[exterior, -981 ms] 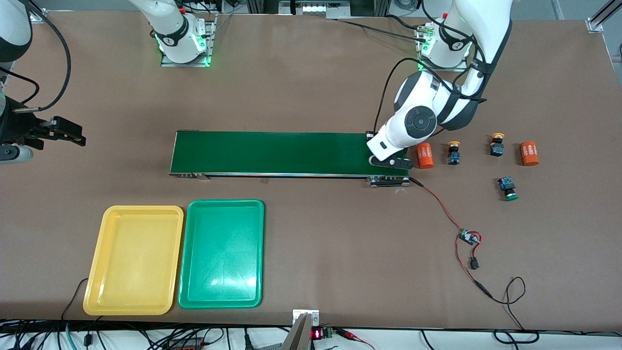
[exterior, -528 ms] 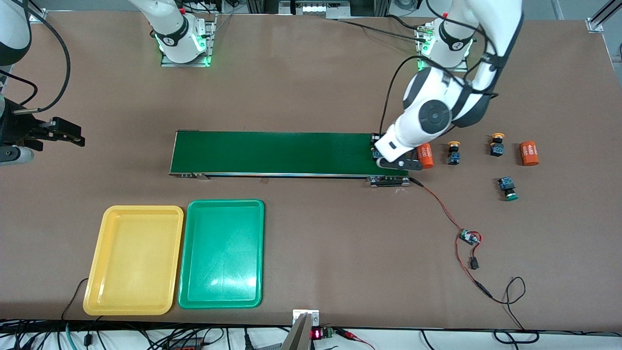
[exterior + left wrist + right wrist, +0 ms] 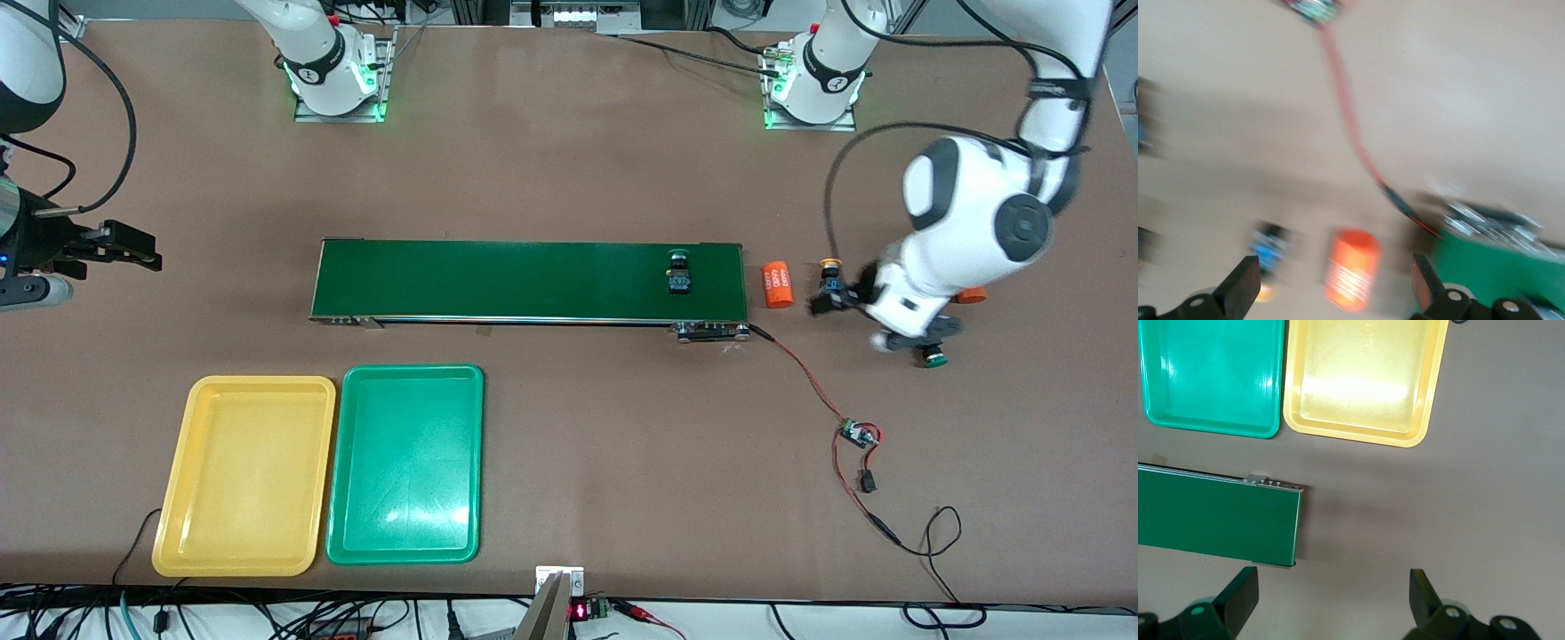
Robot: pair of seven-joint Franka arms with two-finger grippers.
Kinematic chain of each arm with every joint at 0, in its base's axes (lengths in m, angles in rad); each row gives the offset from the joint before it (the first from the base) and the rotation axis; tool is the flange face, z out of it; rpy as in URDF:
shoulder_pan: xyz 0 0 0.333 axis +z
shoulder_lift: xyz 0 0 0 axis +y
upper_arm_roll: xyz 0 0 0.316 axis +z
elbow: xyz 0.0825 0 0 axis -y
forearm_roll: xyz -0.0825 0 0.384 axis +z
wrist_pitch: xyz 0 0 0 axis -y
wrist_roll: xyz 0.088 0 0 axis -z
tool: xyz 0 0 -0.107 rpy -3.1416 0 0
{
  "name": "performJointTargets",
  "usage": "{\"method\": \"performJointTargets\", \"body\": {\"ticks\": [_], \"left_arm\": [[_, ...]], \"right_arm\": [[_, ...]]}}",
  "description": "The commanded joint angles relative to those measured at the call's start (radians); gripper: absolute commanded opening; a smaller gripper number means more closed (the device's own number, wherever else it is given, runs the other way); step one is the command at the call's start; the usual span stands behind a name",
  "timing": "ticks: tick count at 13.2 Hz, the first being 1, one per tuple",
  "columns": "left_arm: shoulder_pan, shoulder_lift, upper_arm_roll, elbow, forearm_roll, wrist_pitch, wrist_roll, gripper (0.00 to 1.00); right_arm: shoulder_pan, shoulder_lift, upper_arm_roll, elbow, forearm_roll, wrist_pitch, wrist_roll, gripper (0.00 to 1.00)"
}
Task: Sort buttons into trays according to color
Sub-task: 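Move the left gripper back to the remaining buttons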
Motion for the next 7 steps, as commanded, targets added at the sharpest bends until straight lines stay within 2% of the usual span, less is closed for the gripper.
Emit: {"method": "performJointTargets", "body": {"ticks": [1, 4, 7], "left_arm": [[0.083, 0.036, 0.000, 0.004, 0.136, 0.058, -0.003, 1.00], [0.195, 0.109, 0.002, 0.004, 0.280, 0.174, 0.007, 1.00], [0.263, 0.139, 0.000, -0.005, 0.297, 0.186, 0.082, 1.00]], "right_arm": [[-0.001, -0.004, 0.001, 0.006, -0.003, -0.014, -0.002, 1.00], [-0.004, -0.004, 0.001, 0.006, 0.006, -0.021, 0.048, 1.00], [-0.001, -0.005, 0.001, 0.006, 0.007, -0.027, 0.096, 1.00]]}}
